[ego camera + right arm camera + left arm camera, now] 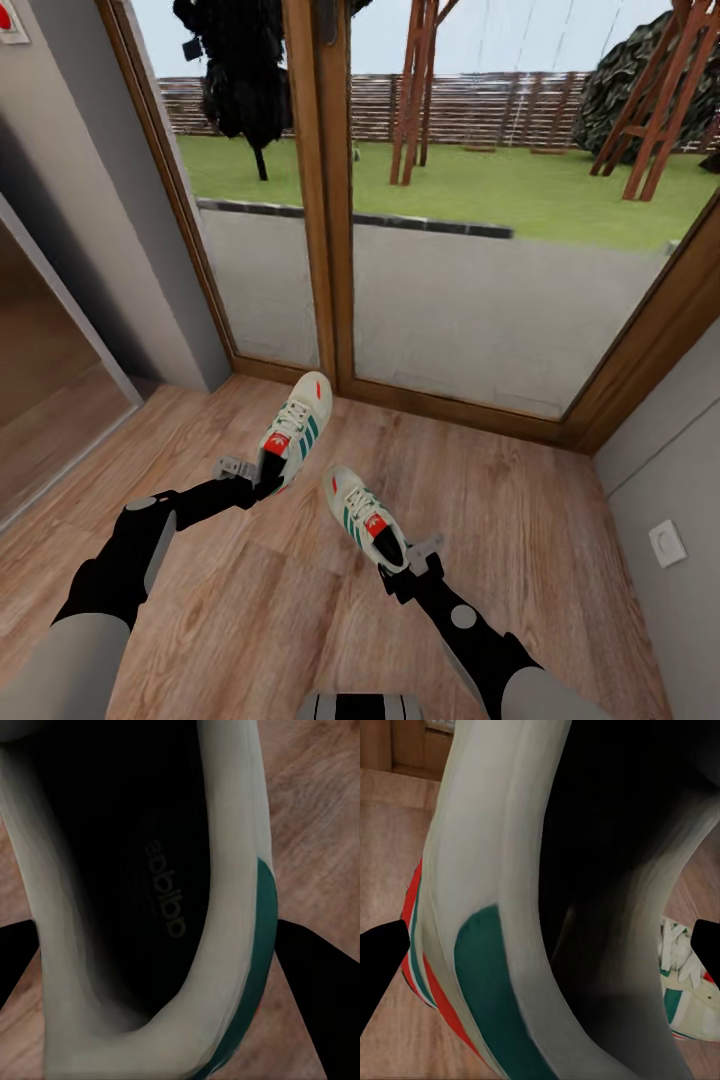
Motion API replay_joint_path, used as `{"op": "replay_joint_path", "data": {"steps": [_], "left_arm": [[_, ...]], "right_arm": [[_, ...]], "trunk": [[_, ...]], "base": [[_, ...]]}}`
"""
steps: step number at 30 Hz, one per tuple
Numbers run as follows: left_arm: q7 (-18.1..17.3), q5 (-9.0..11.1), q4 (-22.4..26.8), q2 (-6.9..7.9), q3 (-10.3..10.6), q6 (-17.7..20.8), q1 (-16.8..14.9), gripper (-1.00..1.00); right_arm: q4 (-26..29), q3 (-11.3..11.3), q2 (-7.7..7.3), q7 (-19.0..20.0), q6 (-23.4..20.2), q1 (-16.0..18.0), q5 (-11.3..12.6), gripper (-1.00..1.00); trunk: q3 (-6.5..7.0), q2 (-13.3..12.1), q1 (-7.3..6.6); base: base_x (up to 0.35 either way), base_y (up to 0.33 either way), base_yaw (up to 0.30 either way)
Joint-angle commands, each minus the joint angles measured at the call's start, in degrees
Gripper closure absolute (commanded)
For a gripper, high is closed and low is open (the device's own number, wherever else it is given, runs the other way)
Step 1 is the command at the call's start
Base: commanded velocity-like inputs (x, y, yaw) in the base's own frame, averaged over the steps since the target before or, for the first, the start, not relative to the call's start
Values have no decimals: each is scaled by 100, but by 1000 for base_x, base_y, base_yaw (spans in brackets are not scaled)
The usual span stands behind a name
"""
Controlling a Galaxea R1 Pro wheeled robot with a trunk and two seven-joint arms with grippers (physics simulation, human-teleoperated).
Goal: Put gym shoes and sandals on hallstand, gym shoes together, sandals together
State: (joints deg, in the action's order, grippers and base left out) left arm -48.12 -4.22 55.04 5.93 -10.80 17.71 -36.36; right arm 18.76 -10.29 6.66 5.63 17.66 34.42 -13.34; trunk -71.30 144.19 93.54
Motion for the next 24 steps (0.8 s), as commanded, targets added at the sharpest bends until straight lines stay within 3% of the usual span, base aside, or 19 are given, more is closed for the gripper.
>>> {"op": "replay_joint_path", "data": {"steps": [1, 4, 24], "left_arm": [[-40, -39, 8, -4, -19, 38, -2, 100], [-40, -41, 9, -4, -19, 39, -2, 100], [-40, -44, 16, -4, -19, 40, -2, 100]], "right_arm": [[-4, 17, 2, 8, 18, 3, -45, 100], [-4, 18, 2, 8, 18, 3, -44, 100], [-4, 18, 2, 8, 18, 3, -43, 100]], "trunk": [[5, 2, -1], [34, 2, -1], [666, -25, -53]], "base": [[-16, 44, 0], [-7, 19, 0], [0, 1, 0]]}}
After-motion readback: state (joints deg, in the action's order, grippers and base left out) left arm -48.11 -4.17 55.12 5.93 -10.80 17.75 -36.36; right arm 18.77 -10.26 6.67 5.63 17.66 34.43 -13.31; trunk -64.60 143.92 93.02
